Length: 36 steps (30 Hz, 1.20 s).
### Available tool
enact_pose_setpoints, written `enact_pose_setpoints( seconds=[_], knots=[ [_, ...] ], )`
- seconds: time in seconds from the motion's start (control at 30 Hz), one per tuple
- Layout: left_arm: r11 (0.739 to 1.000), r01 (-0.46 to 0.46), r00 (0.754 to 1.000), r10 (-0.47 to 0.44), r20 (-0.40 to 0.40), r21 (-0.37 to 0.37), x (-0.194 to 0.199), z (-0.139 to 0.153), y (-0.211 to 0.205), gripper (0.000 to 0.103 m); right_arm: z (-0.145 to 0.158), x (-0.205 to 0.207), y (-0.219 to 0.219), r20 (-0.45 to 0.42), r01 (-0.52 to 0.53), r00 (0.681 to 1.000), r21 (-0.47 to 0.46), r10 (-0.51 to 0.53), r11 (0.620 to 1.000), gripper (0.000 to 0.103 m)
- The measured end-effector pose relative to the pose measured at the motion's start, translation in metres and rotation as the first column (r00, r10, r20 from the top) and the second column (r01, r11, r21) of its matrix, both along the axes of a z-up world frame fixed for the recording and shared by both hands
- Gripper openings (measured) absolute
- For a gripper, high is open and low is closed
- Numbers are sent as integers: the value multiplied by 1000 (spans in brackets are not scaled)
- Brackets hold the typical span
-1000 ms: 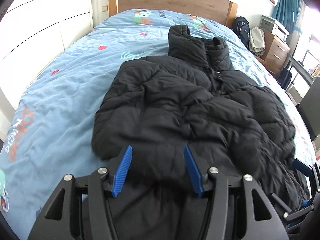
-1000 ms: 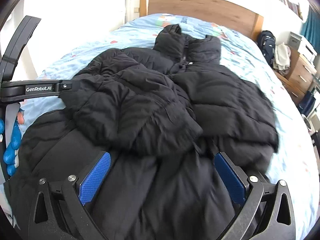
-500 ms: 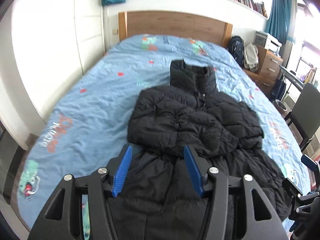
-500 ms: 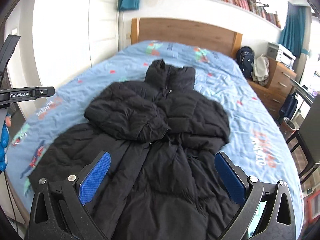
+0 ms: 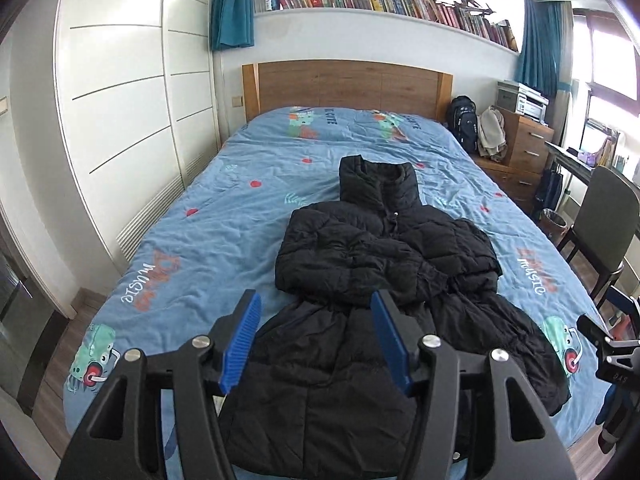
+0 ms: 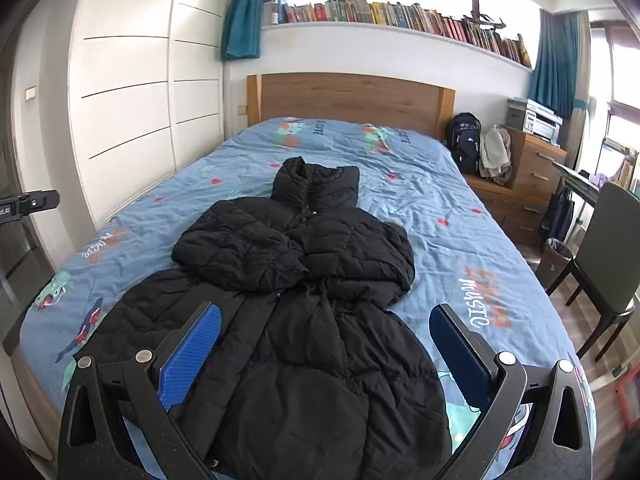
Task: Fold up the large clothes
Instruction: 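Open the left gripper and withdraw both tools above the jacket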
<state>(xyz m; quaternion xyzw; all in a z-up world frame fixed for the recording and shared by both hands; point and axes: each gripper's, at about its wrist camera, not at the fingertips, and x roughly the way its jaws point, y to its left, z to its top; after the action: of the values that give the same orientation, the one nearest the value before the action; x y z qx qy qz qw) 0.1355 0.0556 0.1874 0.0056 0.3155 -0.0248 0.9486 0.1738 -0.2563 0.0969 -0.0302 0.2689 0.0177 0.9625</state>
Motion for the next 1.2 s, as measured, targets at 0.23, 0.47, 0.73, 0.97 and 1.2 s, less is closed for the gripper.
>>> enact_pose_setpoints(
  seconds=[0.23, 0.47, 0.73, 0.97, 1.2],
  knots=[
    [999, -6, 997, 2, -77, -49, 73, -52, -1, 56, -38, 62, -34, -71, 54, 996, 19, -52, 998, 102],
    [999, 8, 994, -13, -105, -43, 208, -119, -21, 56, -70, 189, -60, -76, 89, 993, 35, -86, 995, 102],
    [998, -21, 981, 10, -196, -58, 334, -173, -27, 56, -89, 317, -63, -92, 95, 993, 190, -78, 977, 102],
    [994, 23, 969, -49, -242, -107, 424, -155, -38, 56, -69, 403, -55, -116, 20, 993, 117, -7, 993, 102],
    [982, 41, 960, -90, -265, -187, 530, -165, -62, 56, -78, 509, -76, -173, 10, 984, 264, 37, 964, 102]
  ],
)
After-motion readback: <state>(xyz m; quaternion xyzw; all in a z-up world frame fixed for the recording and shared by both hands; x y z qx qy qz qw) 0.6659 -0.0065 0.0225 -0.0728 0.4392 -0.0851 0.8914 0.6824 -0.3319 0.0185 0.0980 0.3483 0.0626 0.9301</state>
